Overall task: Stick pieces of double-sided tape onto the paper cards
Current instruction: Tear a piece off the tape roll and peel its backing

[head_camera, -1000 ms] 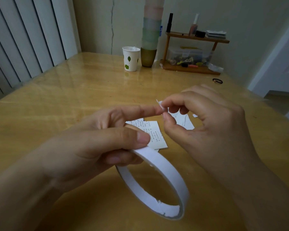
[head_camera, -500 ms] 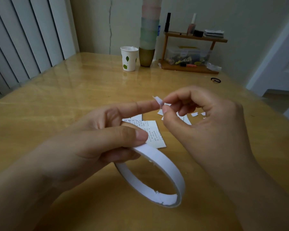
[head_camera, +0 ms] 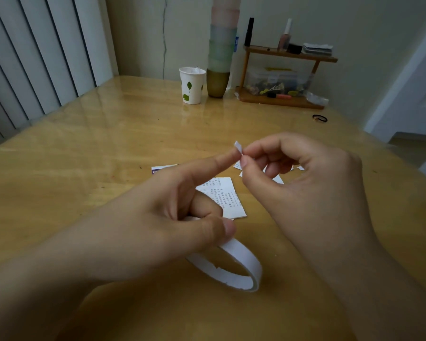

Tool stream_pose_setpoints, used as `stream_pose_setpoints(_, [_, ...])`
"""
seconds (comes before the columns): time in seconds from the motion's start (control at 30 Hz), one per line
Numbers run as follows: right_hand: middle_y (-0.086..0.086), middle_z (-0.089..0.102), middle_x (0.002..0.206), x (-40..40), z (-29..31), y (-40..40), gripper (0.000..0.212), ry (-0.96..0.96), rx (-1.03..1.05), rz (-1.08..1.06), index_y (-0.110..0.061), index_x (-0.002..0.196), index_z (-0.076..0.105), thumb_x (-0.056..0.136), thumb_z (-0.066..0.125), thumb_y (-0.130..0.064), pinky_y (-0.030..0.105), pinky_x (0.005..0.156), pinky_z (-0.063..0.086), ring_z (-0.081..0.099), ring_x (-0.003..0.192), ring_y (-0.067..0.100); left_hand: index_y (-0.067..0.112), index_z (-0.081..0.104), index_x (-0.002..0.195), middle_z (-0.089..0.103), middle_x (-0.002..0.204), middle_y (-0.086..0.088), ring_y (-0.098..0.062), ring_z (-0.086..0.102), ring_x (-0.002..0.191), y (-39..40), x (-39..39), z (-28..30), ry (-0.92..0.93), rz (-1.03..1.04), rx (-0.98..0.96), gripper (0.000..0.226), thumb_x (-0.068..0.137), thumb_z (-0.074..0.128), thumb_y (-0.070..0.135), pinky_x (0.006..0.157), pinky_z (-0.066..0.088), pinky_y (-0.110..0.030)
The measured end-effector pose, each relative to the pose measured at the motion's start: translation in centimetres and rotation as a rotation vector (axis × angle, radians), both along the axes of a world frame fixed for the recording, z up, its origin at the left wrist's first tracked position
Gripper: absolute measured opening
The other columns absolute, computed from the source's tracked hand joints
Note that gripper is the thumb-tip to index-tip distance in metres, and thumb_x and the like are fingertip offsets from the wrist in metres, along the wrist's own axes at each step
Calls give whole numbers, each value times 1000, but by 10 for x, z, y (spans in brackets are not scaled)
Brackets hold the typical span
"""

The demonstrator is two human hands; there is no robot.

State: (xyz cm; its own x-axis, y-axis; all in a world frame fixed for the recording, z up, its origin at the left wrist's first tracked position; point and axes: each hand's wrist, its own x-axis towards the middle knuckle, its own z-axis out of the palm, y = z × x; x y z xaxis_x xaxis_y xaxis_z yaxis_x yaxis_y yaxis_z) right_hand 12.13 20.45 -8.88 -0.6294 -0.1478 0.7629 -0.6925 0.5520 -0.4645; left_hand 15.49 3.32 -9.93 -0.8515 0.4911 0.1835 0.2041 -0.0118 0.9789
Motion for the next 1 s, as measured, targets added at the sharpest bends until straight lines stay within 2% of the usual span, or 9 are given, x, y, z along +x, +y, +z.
stream_pose_setpoints(0.17, [-10,61,61,1,1,-1,5,-88,-26,29,-21,76,72,75,69,-18,8,58,42,56,63,9,49,42,131,41,48,10,-6,28,42,0,0,0,4,0,-14,69,70,66,27,42,28,-15])
stream_pose_setpoints(0.3, [-6,61,61,2,3,0,8,-204,-106,111,-23,73,70,75,69,-15,10,55,42,54,61,8,42,37,137,48,48,13,-1,34,42,-1,-1,0,1,-16,-19,73,72,65,25,43,31,-12])
stream_pose_setpoints(0.47, [-4,63,64,2,6,0,15,-333,-173,181,-22,70,70,77,73,-9,10,54,42,52,57,7,45,39,134,43,48,10,-6,29,43,-1,0,0,-4,-14,0,73,69,67,26,42,29,-15])
stream_pose_setpoints(0.83, [1,64,65,3,9,-1,18,-409,-227,218,-23,66,68,75,72,-8,11,52,42,51,56,3,39,35,139,46,48,15,-4,31,42,1,-1,-3,51,-12,15,76,70,65,27,42,30,-13])
stream_pose_setpoints(0.87, [1,64,64,3,9,-1,19,-411,-230,219,-23,65,68,75,72,-7,11,51,42,51,55,3,30,39,140,46,47,15,-3,33,41,3,-1,-2,57,-8,10,75,69,65,28,42,31,-12])
stream_pose_setpoints(0.9, [1,64,64,3,9,-1,20,-414,-233,221,-23,65,68,75,72,-7,11,51,42,50,55,3,10,45,136,46,46,16,0,35,40,4,-1,-2,62,13,3,75,67,65,30,42,32,-10])
stream_pose_setpoints(0.93, [0,64,63,3,9,-1,20,-417,-236,223,-23,65,67,75,71,-7,11,51,42,51,55,3,-12,48,123,46,45,18,4,39,39,5,0,-2,70,51,-14,77,63,65,33,42,33,-7])
stream_pose_setpoints(0.97, [0,64,63,3,9,-1,19,-421,-238,225,-23,65,67,75,71,-7,11,51,43,51,55,3,-24,47,110,46,44,19,6,41,38,6,1,-2,91,89,-39,80,60,65,36,42,33,-5])
stream_pose_setpoints(1.0, [0,64,63,2,9,-1,19,-423,-239,226,-22,65,67,75,71,-7,12,51,43,51,55,3,-29,45,103,46,43,20,7,42,38,8,2,-1,107,108,-55,82,58,65,36,42,33,-4])
